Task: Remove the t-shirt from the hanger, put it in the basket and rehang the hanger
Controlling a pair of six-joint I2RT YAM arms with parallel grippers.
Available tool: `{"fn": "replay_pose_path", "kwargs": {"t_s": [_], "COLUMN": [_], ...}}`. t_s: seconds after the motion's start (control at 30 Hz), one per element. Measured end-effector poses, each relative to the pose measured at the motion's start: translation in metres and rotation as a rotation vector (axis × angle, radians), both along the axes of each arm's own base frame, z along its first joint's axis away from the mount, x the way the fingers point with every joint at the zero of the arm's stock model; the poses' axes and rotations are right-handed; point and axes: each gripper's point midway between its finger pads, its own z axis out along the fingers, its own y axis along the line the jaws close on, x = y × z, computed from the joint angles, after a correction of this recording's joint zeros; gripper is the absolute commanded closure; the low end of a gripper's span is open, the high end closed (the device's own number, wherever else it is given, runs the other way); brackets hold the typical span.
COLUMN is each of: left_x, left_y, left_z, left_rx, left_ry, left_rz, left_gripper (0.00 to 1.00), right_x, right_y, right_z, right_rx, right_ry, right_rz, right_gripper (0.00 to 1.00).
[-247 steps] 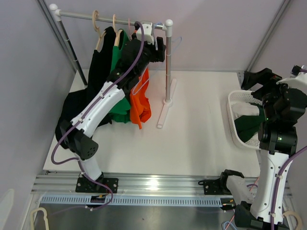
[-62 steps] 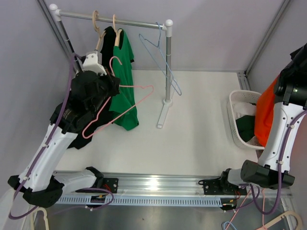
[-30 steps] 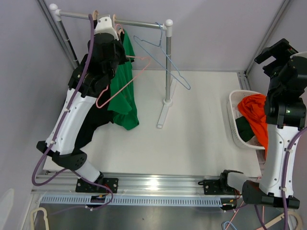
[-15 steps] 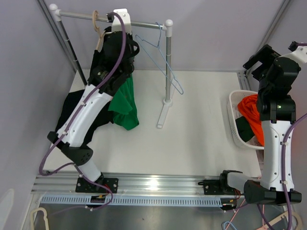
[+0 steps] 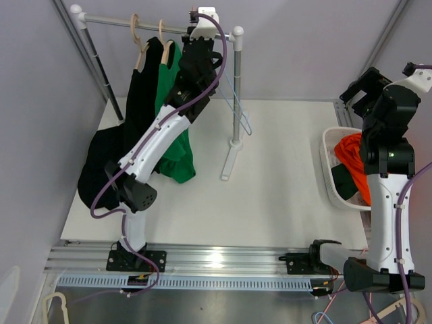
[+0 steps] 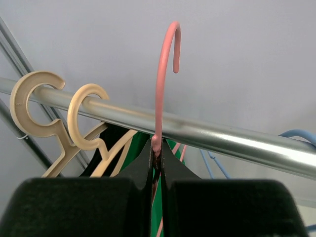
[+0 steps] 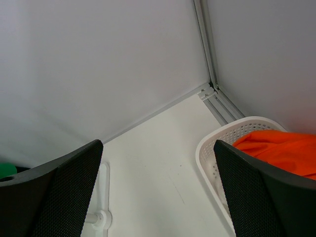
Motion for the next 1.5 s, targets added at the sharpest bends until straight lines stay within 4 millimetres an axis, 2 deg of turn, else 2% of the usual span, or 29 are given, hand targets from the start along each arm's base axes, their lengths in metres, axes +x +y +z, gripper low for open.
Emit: {"fn": "replay_pose_path", "kwargs": {"t_s": [0.23,0.47,0.63,0.77,0.83,0.93,1.1,1.33,1.5], "left_x": [0.002,0.009,0.010,0.012,0.014,0.016,0.016,0.000,-0.003], "left_y": [-0.012,-0.031,-0.038,-0.043,-0.043,-0.046,-0.040,-0.017,-0.004], "left_z": [0.003,-0.027,-0.039,-0.053,-0.060,-0.062,-0.063,-0.063,-0.056], "left_rx": [-0.049,-0.072,-0.088,-0.096,-0.099,-0.118,-0.144,-0.171,-0.209], "left_ry": [-0.011,0.065,0.100,0.130,0.142,0.144,0.149,0.141,0.124], "left_rz": [-0.071,-0.157,-0.187,-0.202,-0.204,-0.223,-0.227,-0.217,-0.224], "left_gripper": [0.99,0.99,0.99,0.94,0.99,0.99,0.99,0.99,0.99], "right_x": [-0.002,-0.011,-0.018,-0.021,-0.021,-0.021,-0.023,-0.025,-0.024], "right_y": [0.000,0.002,0.002,0.004,0.005,0.006,0.006,0.008,0.010], "right_z": [-0.004,-0.001,0.006,0.008,0.007,0.004,0.001,0.003,0.002], "right_rx": [-0.007,-0.008,-0.009,-0.009,-0.009,-0.008,-0.008,-0.007,-0.007], "right_ry": [0.008,-0.007,-0.028,-0.036,-0.034,-0.028,-0.025,-0.032,-0.029], "right_rz": [0.003,0.006,0.007,0.015,0.020,0.027,0.028,0.037,0.040], "right_gripper": [0.00,0.00,0.01,0.01,0.01,0.00,0.01,0.00,0.00]}}
